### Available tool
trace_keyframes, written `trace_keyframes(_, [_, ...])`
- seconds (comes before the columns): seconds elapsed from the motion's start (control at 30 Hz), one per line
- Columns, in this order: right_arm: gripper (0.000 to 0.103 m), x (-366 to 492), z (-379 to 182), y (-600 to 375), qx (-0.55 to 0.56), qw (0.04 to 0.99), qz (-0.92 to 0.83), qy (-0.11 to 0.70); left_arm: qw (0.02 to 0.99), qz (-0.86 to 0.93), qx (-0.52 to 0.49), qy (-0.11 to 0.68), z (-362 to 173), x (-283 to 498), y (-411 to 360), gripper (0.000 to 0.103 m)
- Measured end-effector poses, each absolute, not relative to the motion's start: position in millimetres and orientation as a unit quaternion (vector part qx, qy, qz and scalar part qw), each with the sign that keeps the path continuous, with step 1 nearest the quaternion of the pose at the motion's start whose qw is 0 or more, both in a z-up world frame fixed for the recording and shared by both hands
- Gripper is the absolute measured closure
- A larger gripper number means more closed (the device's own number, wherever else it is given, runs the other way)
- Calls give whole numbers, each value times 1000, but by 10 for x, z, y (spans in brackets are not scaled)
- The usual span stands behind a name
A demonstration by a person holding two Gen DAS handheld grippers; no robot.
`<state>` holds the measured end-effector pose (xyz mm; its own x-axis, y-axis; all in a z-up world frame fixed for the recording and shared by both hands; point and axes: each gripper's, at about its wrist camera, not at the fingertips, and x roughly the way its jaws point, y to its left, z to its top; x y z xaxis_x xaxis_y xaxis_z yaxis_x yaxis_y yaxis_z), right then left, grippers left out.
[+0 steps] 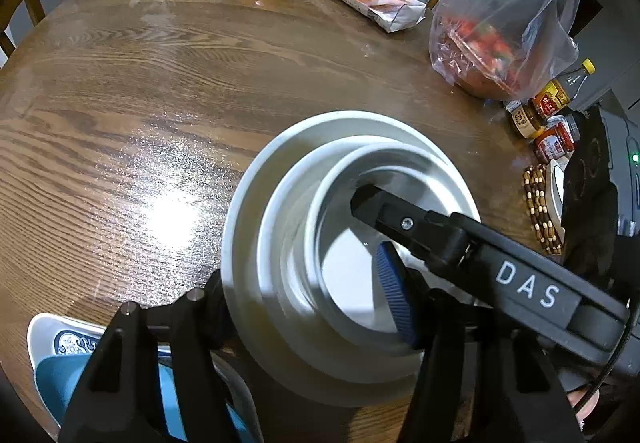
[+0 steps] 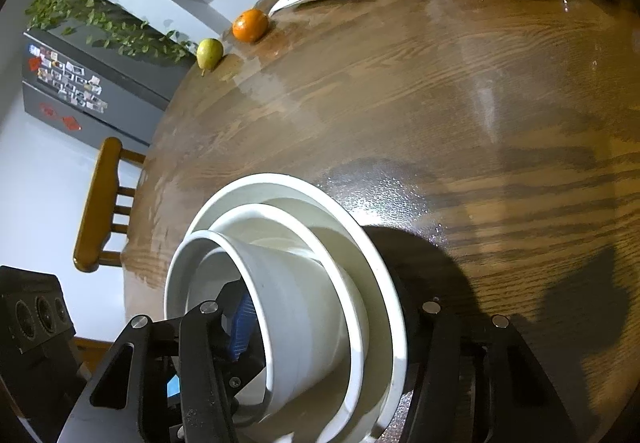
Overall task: Organize plates and bowls
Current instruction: 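Lift the bowl stack with both tools and carry it toward the teal dish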
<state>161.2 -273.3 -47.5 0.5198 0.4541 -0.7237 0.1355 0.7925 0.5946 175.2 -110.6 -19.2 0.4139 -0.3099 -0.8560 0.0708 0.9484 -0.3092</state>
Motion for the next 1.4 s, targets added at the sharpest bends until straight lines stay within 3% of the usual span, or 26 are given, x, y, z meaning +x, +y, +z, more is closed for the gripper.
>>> trace_keyframes(1.4, [46, 1011, 112, -2139, 264, 858, 118, 424, 865, -120, -129, 469, 303, 976, -524, 44])
